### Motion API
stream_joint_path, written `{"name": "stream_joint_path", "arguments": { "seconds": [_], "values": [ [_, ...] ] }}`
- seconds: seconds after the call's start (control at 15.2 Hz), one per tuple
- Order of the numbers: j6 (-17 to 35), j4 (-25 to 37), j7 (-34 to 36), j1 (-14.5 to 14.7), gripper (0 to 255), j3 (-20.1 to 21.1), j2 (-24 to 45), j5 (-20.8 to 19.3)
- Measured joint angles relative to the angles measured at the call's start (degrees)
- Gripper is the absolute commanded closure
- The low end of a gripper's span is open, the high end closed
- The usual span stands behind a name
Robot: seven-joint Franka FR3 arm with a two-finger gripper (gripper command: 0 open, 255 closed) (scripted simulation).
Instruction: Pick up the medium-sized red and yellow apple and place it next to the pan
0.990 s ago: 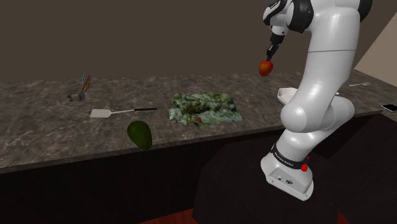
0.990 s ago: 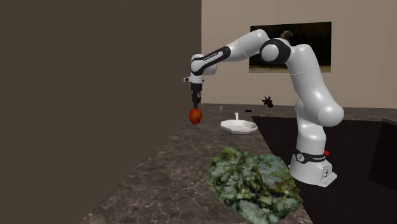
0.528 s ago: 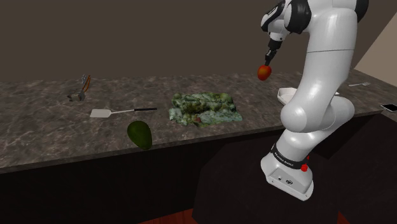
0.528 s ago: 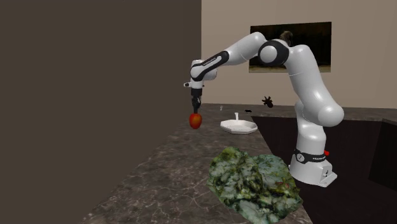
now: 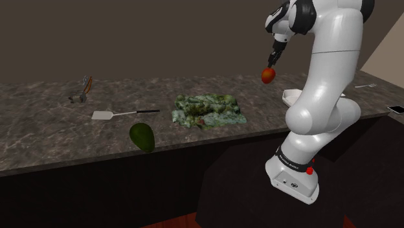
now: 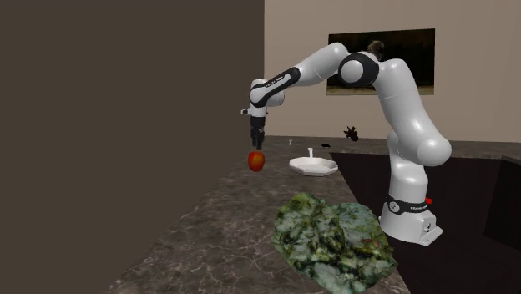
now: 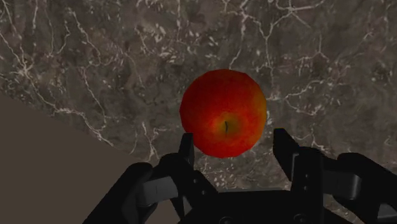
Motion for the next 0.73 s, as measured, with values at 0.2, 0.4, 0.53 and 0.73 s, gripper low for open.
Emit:
{"name": "stream_joint_path", "arguments": {
  "seconds": [0.2, 0.4, 0.53, 0.73],
  "values": [
    [0.0, 0.0, 0.0, 0.0, 0, 0.0, 0.0, 0.0],
    [-1.91, 0.97, 0.28, 0.16, 0, -0.35, -1.09, -0.67],
    [-4.49, 2.56, 0.87, 0.47, 0, -0.67, -2.28, -1.45],
    [-5.84, 3.65, 1.06, 0.45, 0, -0.79, -2.59, -1.68]
  ]
}}
